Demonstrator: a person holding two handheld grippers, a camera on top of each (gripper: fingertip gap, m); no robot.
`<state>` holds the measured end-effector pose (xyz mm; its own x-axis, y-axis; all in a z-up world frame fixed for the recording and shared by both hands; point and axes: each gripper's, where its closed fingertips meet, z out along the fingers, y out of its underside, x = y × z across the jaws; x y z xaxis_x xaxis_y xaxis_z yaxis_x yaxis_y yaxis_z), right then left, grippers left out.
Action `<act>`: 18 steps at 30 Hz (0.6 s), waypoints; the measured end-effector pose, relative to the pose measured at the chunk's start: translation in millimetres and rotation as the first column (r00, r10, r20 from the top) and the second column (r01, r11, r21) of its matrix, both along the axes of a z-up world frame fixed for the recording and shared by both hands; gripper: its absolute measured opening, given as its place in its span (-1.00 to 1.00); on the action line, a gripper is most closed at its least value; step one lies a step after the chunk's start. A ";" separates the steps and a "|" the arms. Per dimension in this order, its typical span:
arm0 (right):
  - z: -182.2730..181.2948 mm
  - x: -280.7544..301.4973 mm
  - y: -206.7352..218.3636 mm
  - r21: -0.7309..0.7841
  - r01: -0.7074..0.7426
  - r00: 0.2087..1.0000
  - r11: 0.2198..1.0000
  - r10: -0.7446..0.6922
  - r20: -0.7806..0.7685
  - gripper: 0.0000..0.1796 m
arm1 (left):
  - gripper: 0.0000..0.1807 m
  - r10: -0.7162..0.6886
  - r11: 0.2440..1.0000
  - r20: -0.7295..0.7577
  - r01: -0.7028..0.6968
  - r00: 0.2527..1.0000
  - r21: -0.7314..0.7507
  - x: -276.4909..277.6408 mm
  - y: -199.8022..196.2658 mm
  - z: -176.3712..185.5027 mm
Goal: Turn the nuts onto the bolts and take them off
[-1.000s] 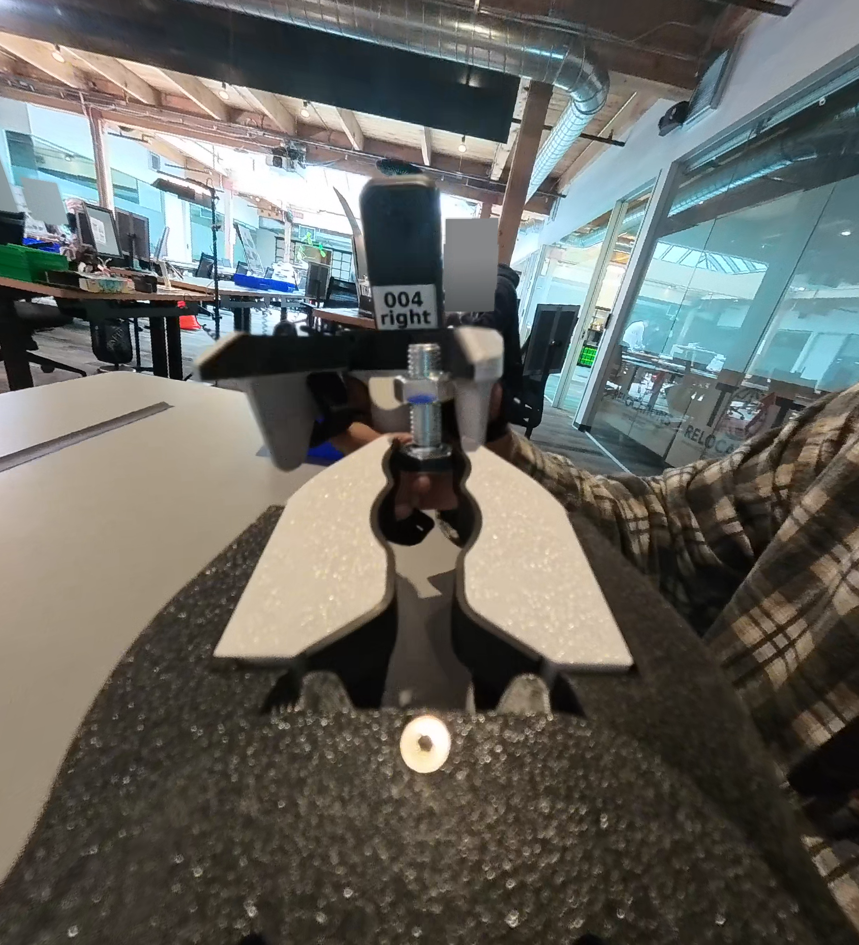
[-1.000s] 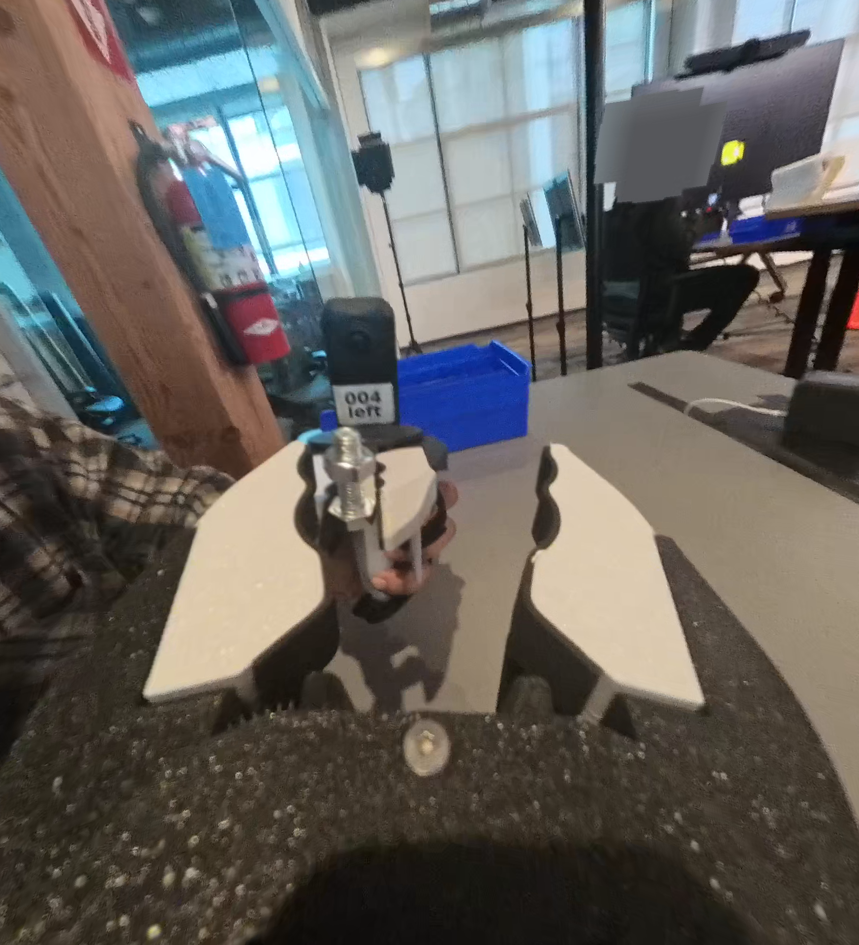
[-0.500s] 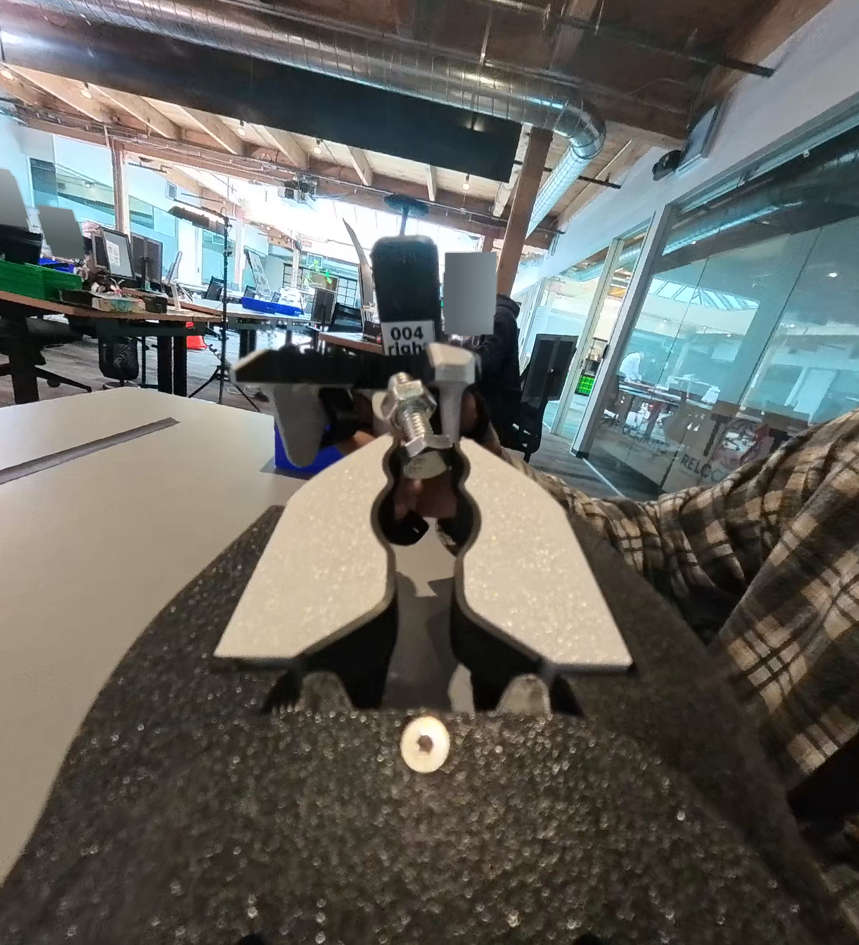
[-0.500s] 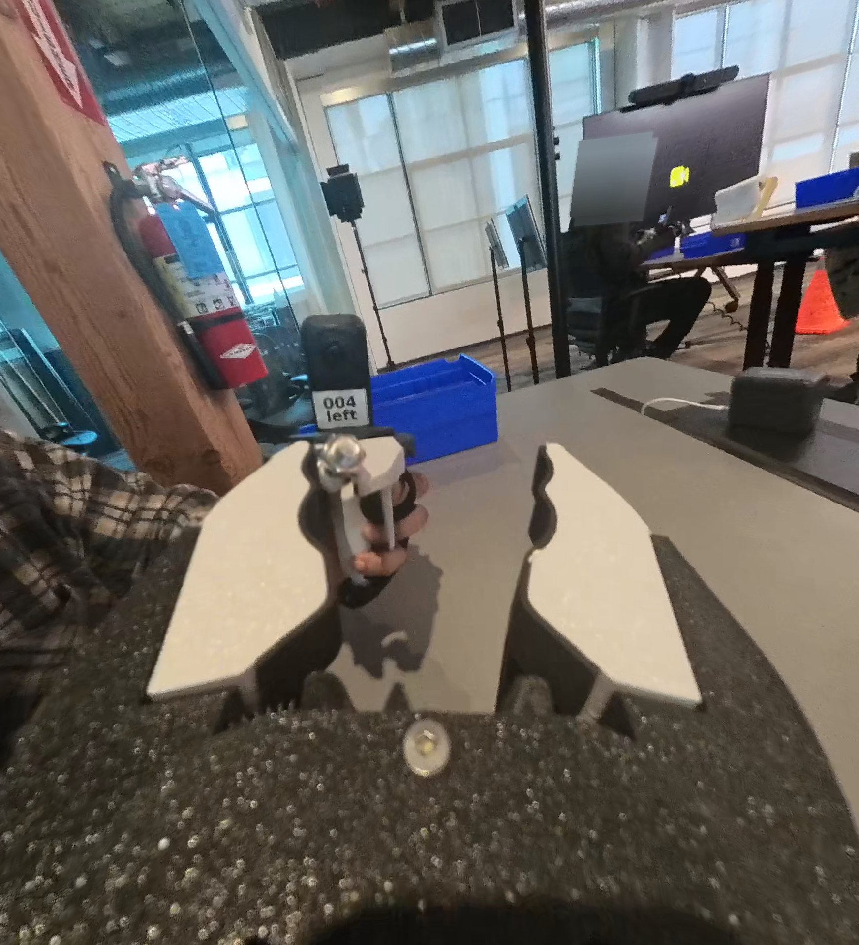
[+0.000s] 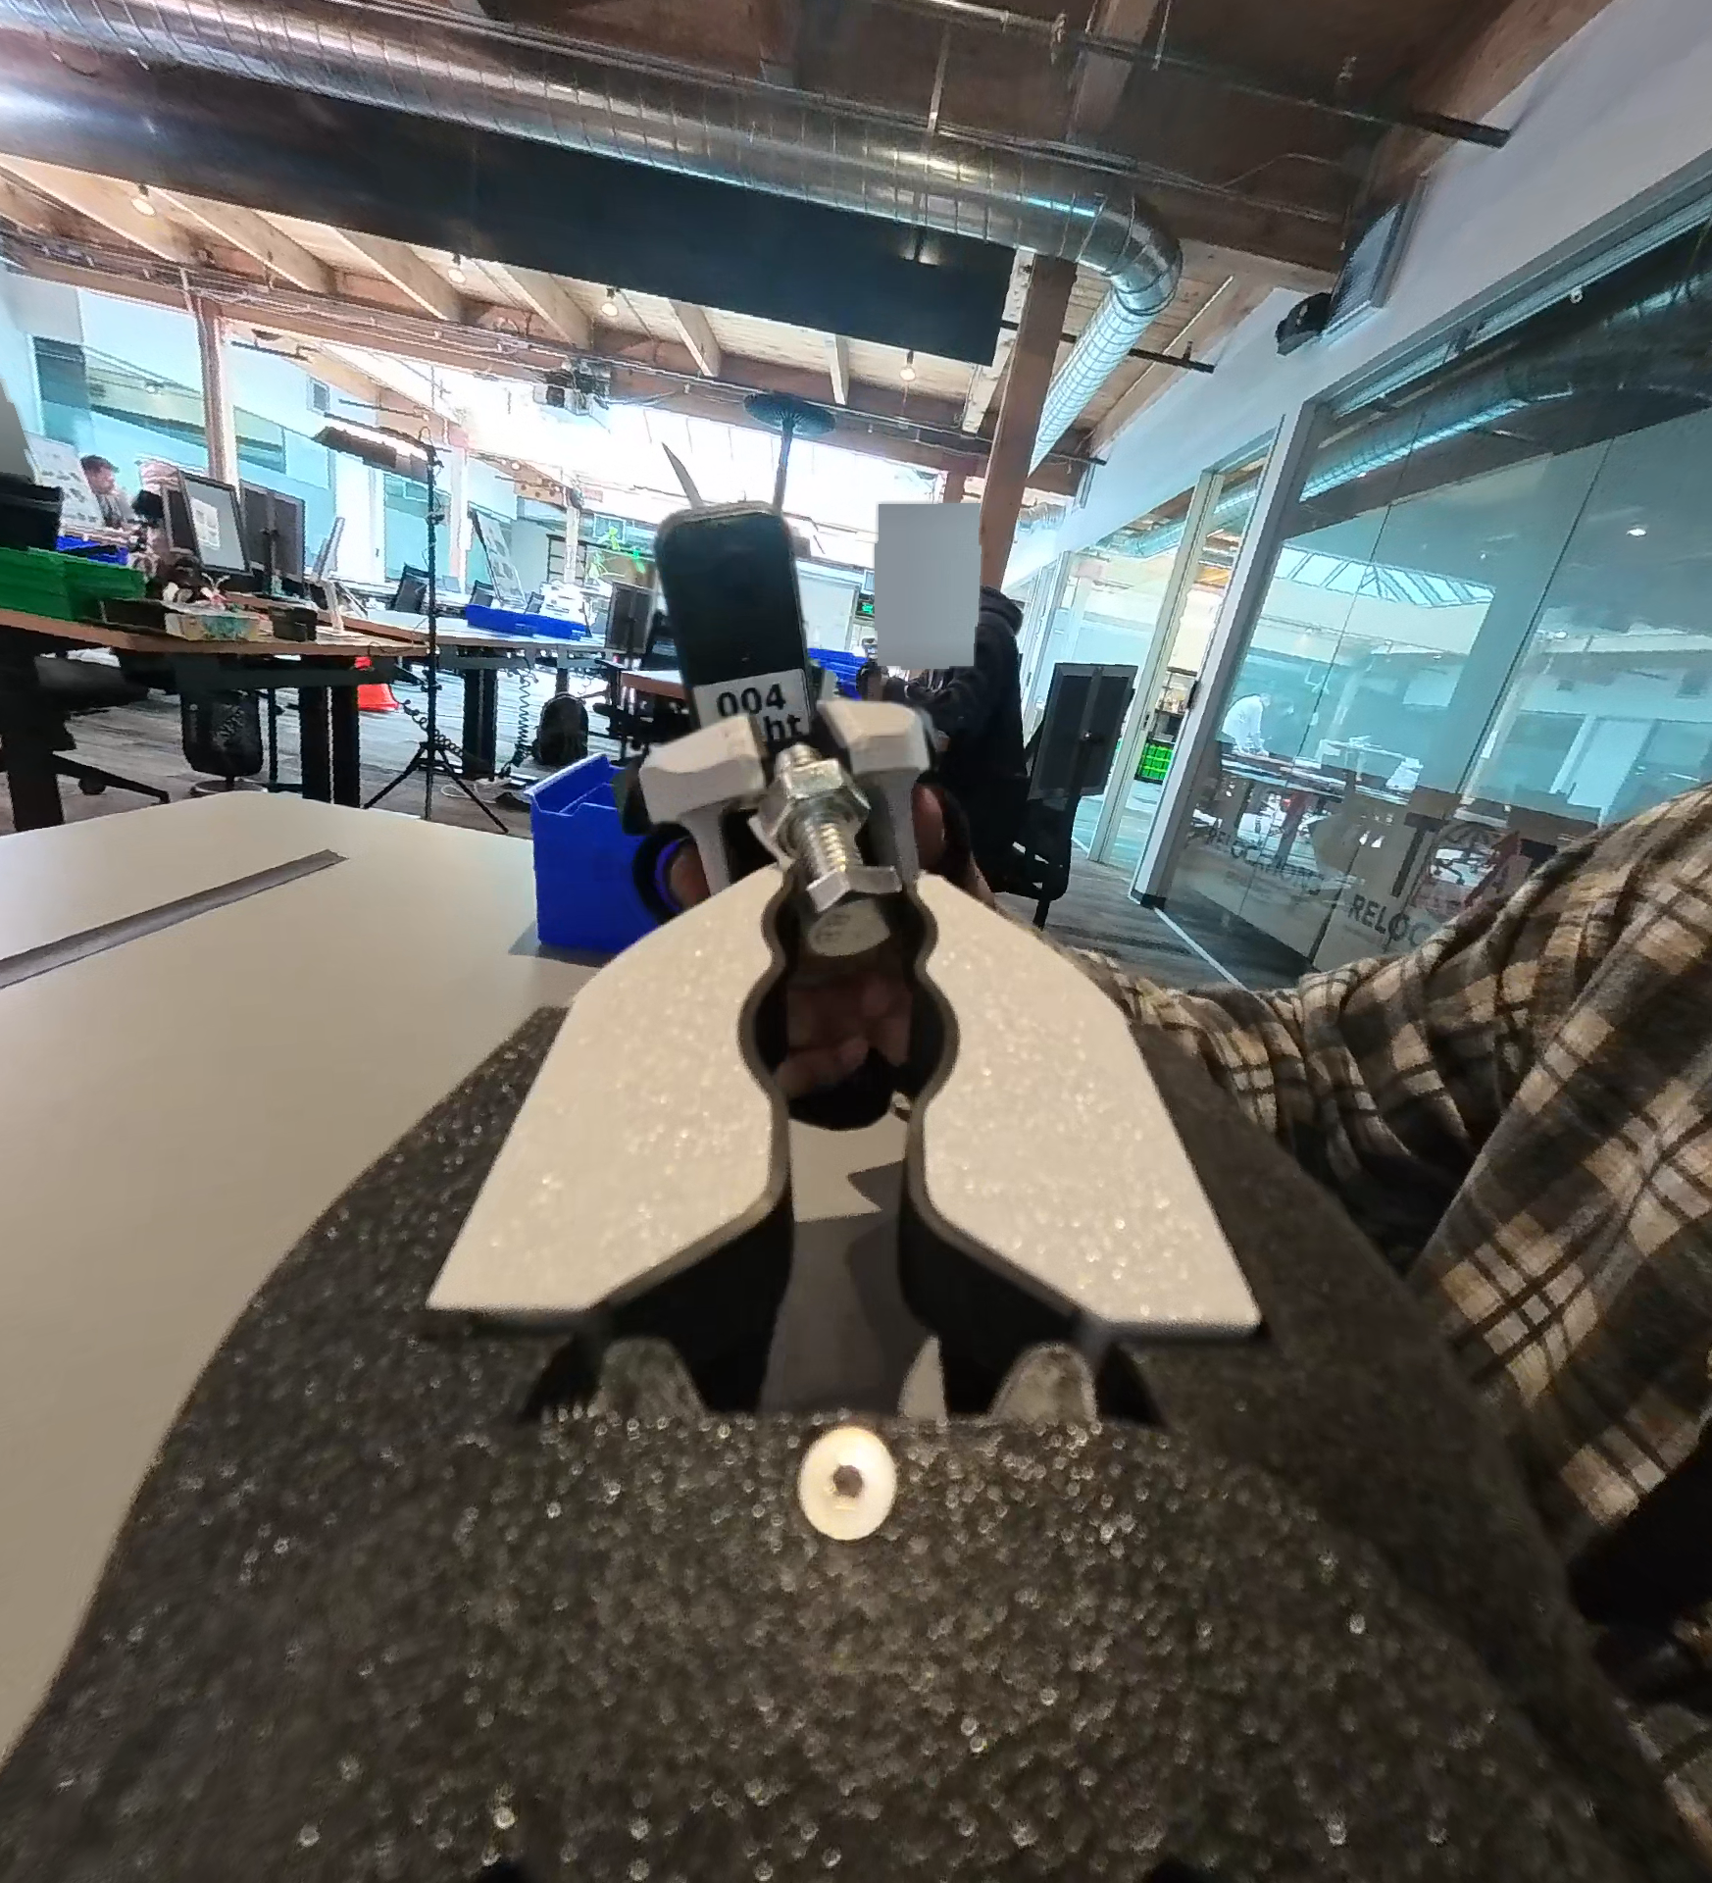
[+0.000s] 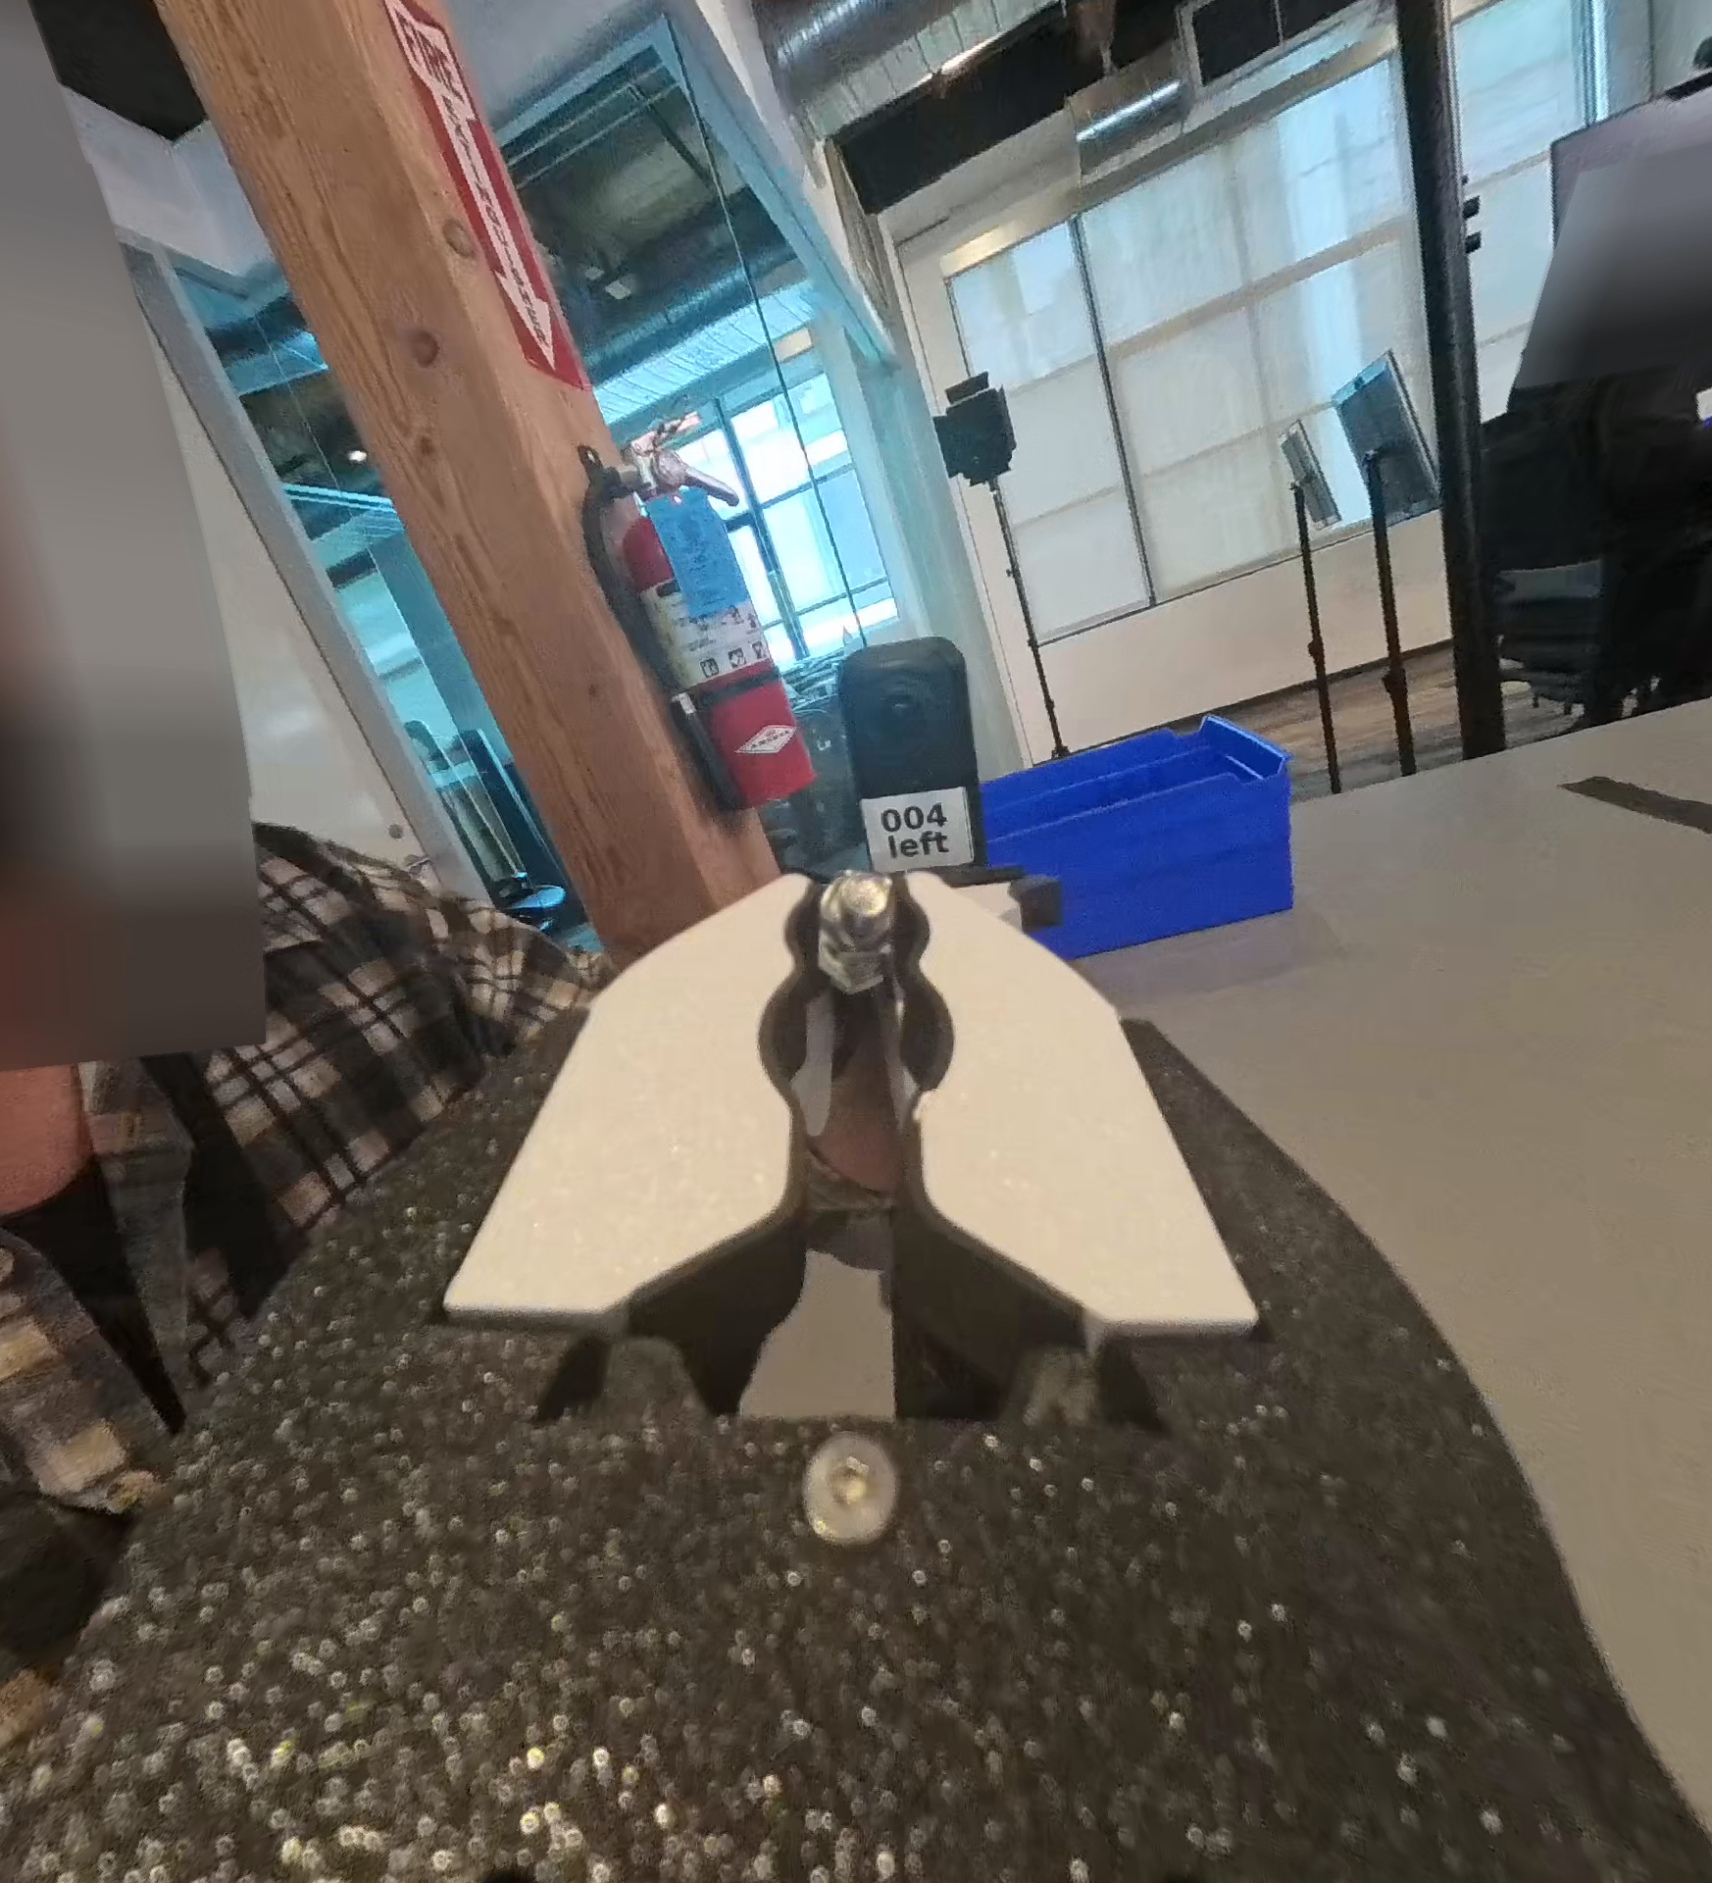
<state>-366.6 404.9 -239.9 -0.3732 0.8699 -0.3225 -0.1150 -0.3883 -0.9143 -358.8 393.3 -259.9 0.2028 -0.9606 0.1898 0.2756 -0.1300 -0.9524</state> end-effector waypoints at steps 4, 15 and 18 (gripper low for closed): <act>1.1 -1.8 -2.3 0.002 -0.007 1.000 1.000 0.007 0.004 -0.90 | -0.80 -0.011 1.000 -0.004 0.011 1.000 0.002 2.5 -1.7 -0.7; -25.3 -2.9 -1.3 0.330 0.074 0.950 0.941 -0.168 0.264 -0.90 | -0.78 -0.027 0.995 -0.249 0.003 0.968 -0.096 14.9 8.4 -39.5; -30.1 -3.1 -1.0 0.353 0.070 0.941 0.933 -0.180 0.287 -0.91 | -0.74 -0.017 0.996 -0.305 -0.009 0.952 -0.084 16.5 9.2 -45.9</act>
<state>-369.8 403.9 -270.0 -0.1833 0.9792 -0.0869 0.1671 -0.0561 -0.9844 -342.3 402.5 -305.8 0.2603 -0.9448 0.1990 -0.0275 -0.2133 -0.9766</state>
